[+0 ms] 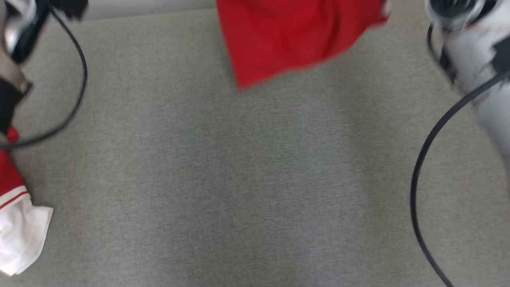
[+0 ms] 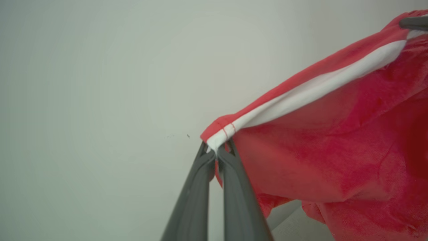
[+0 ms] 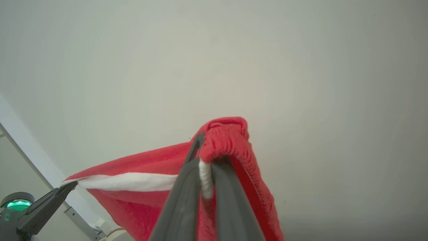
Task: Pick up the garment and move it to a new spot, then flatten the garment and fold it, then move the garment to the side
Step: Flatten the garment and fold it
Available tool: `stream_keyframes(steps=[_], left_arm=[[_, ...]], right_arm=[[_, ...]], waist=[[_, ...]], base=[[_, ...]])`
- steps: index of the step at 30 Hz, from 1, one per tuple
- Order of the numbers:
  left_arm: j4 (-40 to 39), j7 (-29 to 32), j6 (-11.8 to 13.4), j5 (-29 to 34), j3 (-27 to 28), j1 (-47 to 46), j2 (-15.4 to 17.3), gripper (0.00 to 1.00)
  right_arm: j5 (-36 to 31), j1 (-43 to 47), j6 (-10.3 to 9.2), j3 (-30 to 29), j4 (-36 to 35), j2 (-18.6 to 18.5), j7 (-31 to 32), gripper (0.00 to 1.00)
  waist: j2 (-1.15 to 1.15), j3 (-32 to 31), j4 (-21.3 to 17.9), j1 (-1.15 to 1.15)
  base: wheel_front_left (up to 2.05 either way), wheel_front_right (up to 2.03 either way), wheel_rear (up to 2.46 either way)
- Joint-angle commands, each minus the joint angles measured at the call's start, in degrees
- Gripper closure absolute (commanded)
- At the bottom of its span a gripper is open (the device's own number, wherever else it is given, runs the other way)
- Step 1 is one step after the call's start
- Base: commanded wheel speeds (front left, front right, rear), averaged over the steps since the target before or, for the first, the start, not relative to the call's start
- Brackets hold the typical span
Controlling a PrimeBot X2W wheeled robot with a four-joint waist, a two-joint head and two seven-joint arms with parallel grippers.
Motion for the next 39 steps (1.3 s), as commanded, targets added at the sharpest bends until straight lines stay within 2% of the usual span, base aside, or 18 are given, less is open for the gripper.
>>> stream_keyframes(steps=[1, 6, 10, 15, 18, 23, 33, 39], left_arm=[[1.2, -0.7, 0.1, -0.7, -0.7, -2.2, -0.3, 1.00], [6.8, -2.6, 0.1, -2.3, -2.4, -10.1, -2.4, 1.00], [9.9, -4.9, 0.2, -3.1, -2.2, -13.9, -4.2, 1.00], [12.5, -6.9, 0.2, -2.7, -1.9, -15.0, -4.9, 1.00], [12.1, -7.5, 0.2, -3.0, -1.6, -13.0, -5.0, 1.00], [7.8, -7.9, 0.1, -4.1, -0.7, -6.0, -3.7, 1.00], [-4.4, -7.8, 0.4, -7.2, 2.3, 15.0, -1.1, 1.00], [-13.1, -7.8, 2.6, -10.1, 3.6, 30.4, 1.3, 1.00]], right_arm=[[0.1, -2.3, 0.01, 0.2, 1.3, 0.5, -0.7, 1.00], [0.3, -10.0, 0.01, 0.7, 7.8, 0.4, -2.8, 1.00], [-1.1, -13.5, 0.01, 2.9, 10.3, -0.6, -3.6, 1.00], [0.0, -14.0, 0.01, 6.3, 7.4, -1.7, -4.6, 1.00], [2.3, -11.2, 0.01, 8.7, 4.2, -3.0, -5.5, 1.00], [7.4, -4.1, 0.01, 13.6, -3.1, -5.6, -5.6, 1.00], [16.8, 12.4, 0.01, 20.6, -17.1, -11.2, -9.2, 1.00], [20.6, 22.8, 0.01, 24.1, -26.3, -15.2, -11.1, 1.00]], waist=[[-0.01, 1.0, 1.0, -0.03], [-0.01, 1.6, 3.3, -0.03], [-0.01, 3.1, 5.0, -0.03], [-0.01, 6.5, 5.3, -0.03], [-0.01, 8.1, 4.8, -0.03], [-0.01, 7.8, 3.5, -0.03], [-0.01, 1.1, 2.0, -0.03], [-0.01, -4.3, 1.5, -0.03]], base=[[0.00, 0.00, 0.00], [0.00, 0.00, 0.00], [0.00, 0.00, 0.00], [0.00, 0.00, 0.00], [0.00, 0.00, 0.00], [0.00, 0.00, 0.00], [0.00, 0.00, 0.00], [0.00, 0.00, 0.00]])
